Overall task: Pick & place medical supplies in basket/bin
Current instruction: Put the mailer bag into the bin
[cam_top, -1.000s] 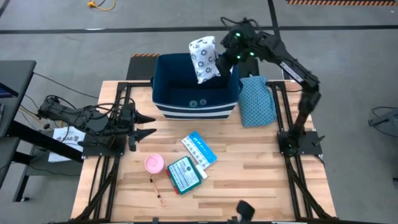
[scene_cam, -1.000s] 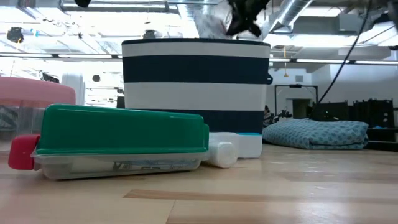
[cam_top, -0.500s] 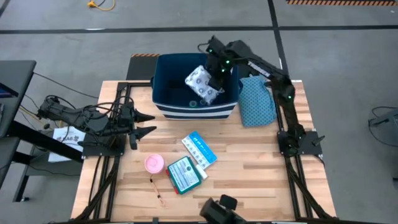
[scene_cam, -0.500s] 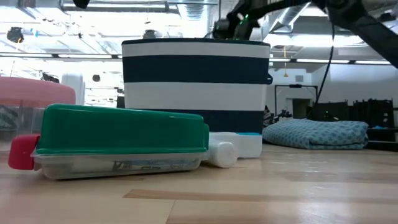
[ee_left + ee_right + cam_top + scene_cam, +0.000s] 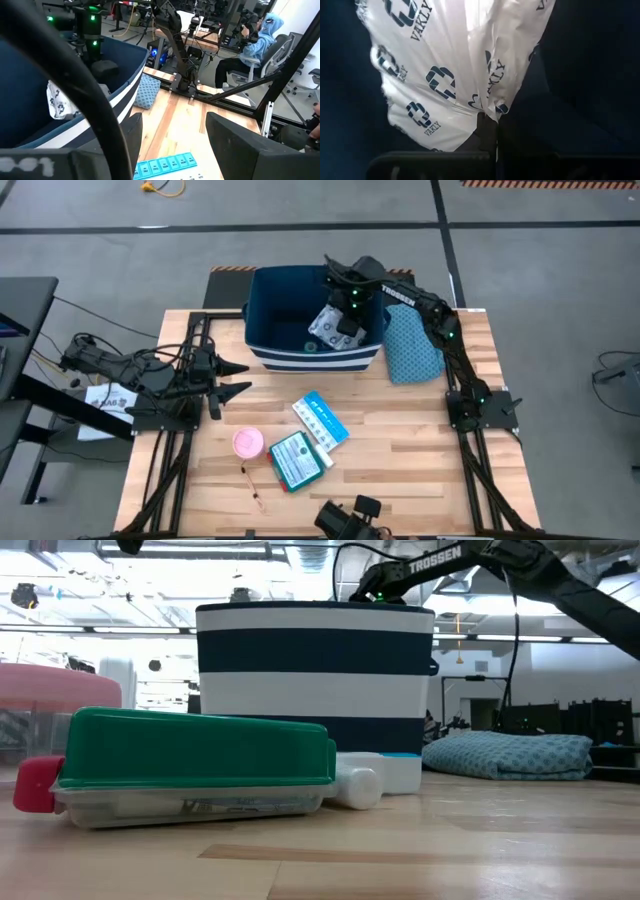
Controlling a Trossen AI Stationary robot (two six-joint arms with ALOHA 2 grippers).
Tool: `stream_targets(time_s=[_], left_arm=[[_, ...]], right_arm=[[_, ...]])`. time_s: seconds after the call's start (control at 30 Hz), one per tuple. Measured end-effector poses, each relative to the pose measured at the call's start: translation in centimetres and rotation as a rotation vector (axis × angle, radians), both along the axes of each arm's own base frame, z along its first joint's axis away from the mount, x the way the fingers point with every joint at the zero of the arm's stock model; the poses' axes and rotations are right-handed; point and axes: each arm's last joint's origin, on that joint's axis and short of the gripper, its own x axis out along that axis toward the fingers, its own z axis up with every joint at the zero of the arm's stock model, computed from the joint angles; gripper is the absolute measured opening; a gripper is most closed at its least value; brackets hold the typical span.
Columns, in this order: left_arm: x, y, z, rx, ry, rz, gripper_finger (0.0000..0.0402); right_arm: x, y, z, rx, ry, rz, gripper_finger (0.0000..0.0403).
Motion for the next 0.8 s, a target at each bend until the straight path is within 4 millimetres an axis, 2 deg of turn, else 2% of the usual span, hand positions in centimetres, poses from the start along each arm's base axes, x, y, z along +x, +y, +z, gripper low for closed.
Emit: stream_targets(time_s=[0.47, 0.8], left_arm=[[0.00, -0.02, 0.00, -0.001, 0.000, -0.008, 0.0210], [0.01, -0.02, 0.00, -0.002, 0.001, -0.009, 0.0210]], right_arm=[[0.66, 0.97, 0.31, -0.053, 0.010, 0.034, 0.0004], [0.68, 0.99, 0.31, -0.061, 0.015, 0.033, 0.0051]])
